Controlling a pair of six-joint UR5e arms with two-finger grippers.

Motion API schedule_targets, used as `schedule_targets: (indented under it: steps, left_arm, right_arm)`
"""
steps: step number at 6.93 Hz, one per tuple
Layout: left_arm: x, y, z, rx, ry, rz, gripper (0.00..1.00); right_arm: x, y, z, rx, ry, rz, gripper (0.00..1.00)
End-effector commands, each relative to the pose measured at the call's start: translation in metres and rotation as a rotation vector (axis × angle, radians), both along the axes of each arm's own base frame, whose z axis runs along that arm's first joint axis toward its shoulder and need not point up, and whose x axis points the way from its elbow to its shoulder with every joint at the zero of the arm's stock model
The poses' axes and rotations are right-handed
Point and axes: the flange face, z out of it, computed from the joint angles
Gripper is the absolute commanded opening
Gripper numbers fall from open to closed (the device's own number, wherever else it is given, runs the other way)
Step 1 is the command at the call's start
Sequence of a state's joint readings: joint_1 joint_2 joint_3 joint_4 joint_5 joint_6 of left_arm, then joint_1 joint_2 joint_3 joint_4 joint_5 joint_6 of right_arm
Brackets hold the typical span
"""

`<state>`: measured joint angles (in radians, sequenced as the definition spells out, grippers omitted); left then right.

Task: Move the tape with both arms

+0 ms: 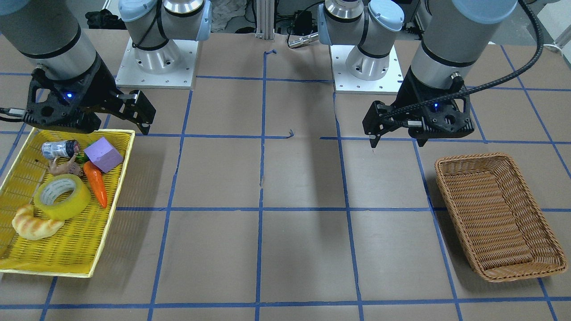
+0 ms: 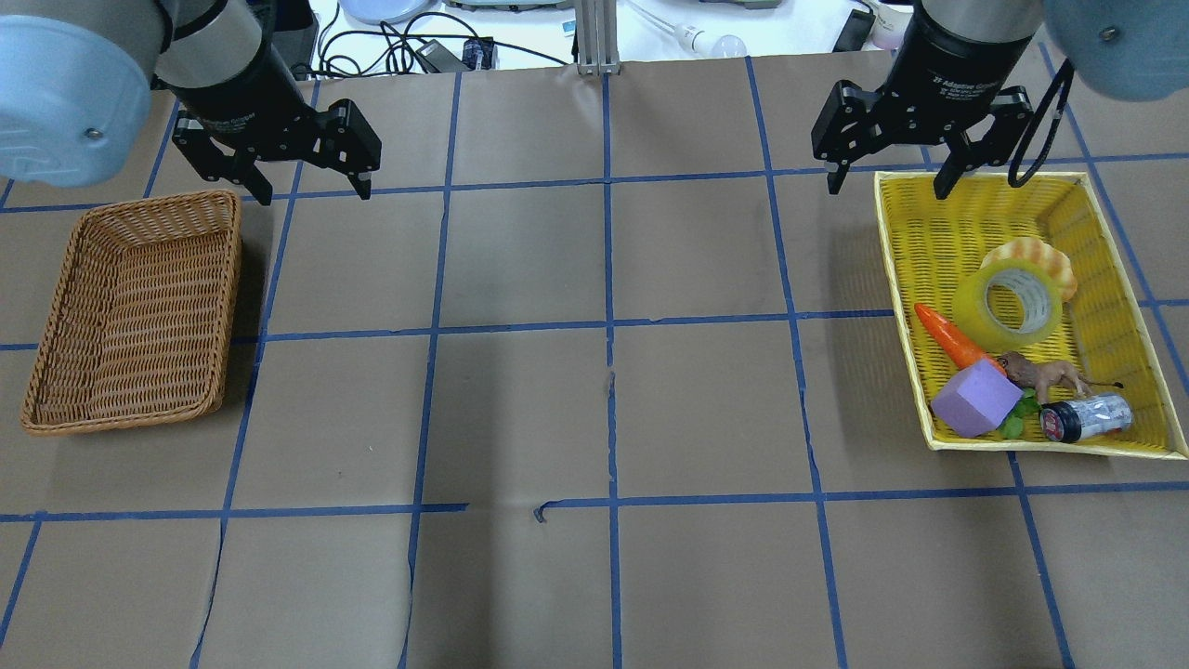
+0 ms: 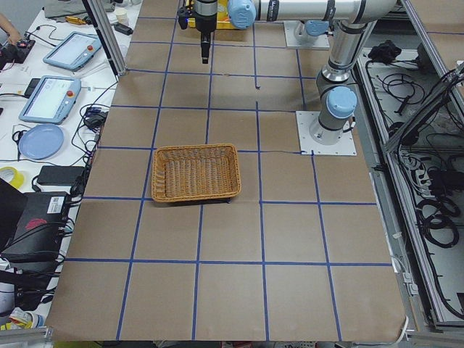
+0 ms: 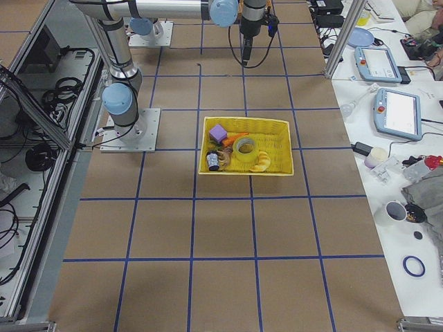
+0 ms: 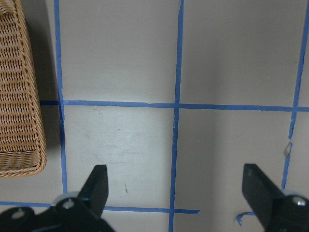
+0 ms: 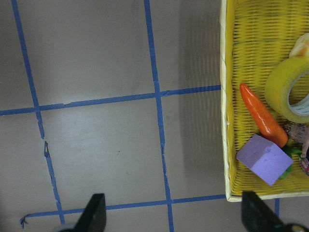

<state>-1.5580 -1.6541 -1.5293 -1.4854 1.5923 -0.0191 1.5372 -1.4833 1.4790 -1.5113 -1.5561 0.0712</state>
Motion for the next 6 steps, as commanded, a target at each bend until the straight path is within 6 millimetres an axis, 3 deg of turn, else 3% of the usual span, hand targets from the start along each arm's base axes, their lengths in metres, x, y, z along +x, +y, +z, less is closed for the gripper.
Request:
schedule_targets:
  steps: [1, 6]
  left_arm:
    - [-0.0126, 0.0098, -0.0208, 0.067, 0.067, -0.013, 1.0]
    - [-0.01, 0.0102, -0.0235, 0.075, 0.065, -0.017, 1.0]
  right_arm:
    - [-0.0007, 0.0012, 0.0009, -0.001, 0.007, -0.001, 1.0]
    - [-0.0006, -0.0001, -0.0002, -0.009, 0.013, 0.007, 1.0]
